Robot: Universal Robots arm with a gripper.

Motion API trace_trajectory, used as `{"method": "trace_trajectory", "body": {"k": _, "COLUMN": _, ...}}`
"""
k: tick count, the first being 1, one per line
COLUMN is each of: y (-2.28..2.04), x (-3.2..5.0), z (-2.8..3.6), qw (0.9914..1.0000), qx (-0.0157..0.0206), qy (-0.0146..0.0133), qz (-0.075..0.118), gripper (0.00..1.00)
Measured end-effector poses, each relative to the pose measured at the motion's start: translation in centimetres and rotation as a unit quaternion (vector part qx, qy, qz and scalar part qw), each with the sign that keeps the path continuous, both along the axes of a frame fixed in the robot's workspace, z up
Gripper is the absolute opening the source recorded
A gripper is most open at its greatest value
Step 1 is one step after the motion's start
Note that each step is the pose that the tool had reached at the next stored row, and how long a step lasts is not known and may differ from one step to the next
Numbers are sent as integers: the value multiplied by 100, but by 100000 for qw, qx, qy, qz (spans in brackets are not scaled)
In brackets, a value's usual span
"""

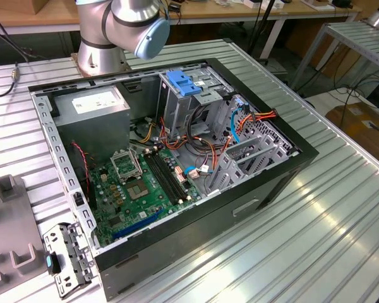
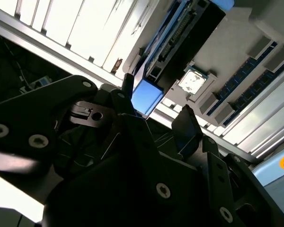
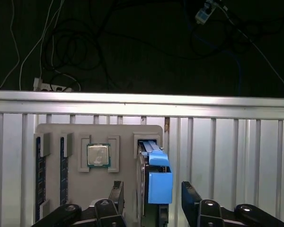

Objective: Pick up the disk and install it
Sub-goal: 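Pick up the disk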

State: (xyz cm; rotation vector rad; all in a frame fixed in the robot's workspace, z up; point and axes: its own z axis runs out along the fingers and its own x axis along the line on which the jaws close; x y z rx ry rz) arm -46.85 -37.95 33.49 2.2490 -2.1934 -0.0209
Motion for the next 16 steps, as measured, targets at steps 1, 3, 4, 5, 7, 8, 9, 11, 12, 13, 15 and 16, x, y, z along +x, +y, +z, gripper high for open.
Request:
{"method": "trace_trajectory", "body": {"k": 1, "y": -1, "x": -18, "z": -29, "qw": 100000, "qx": 0, "qy": -9, "qz": 110, "gripper": 60}}
{"method": "trace_trajectory", "body": {"k": 3, "y": 6, "x": -26, "z": -84, "qw": 100000, "qx": 4, "qy": -11, "qz": 139, "gripper": 60}}
{"method": "trace_trajectory", "body": {"k": 4, "y": 13, "x": -29, "z": -106, "qw": 100000, "qx": 4, "qy": -12, "qz": 139, "gripper": 60}}
{"method": "trace_trajectory", "body": {"k": 5, "y": 24, "x": -38, "z": -141, "qw": 100000, "qx": 4, "qy": -12, "qz": 140, "gripper": 60}}
{"method": "trace_trajectory", "body": {"k": 7, "y": 36, "x": -61, "z": -206, "qw": 100000, "qx": 5, "qy": -15, "qz": 140, "gripper": 60}}
{"method": "trace_trajectory", "body": {"k": 8, "y": 40, "x": -61, "z": -233, "qw": 100000, "qx": 2, "qy": -12, "qz": 144, "gripper": 60}}
{"method": "trace_trajectory", "body": {"k": 9, "y": 41, "x": -61, "z": -247, "qw": 100000, "qx": 4, "qy": -11, "qz": 148, "gripper": 60}}
{"method": "trace_trajectory", "body": {"k": 11, "y": 42, "x": -61, "z": -257, "qw": 100000, "qx": -6, "qy": 10, "qz": 142, "gripper": 58}}
{"method": "trace_trajectory", "body": {"k": 12, "y": 42, "x": -61, "z": -261, "qw": 100000, "qx": 0, "qy": -2, "qz": 141, "gripper": 51}}
{"method": "trace_trajectory", "body": {"k": 13, "y": 42, "x": -61, "z": -264, "qw": 100000, "qx": 2, "qy": -9, "qz": 142, "gripper": 51}}
{"method": "trace_trajectory", "body": {"k": 15, "y": 42, "x": -61, "z": -273, "qw": 100000, "qx": 3, "qy": -9, "qz": -28, "gripper": 51}}
{"method": "trace_trajectory", "body": {"k": 16, "y": 43, "x": -61, "z": -277, "qw": 99999, "qx": 0, "qy": -13, "qz": -382, "gripper": 51}}
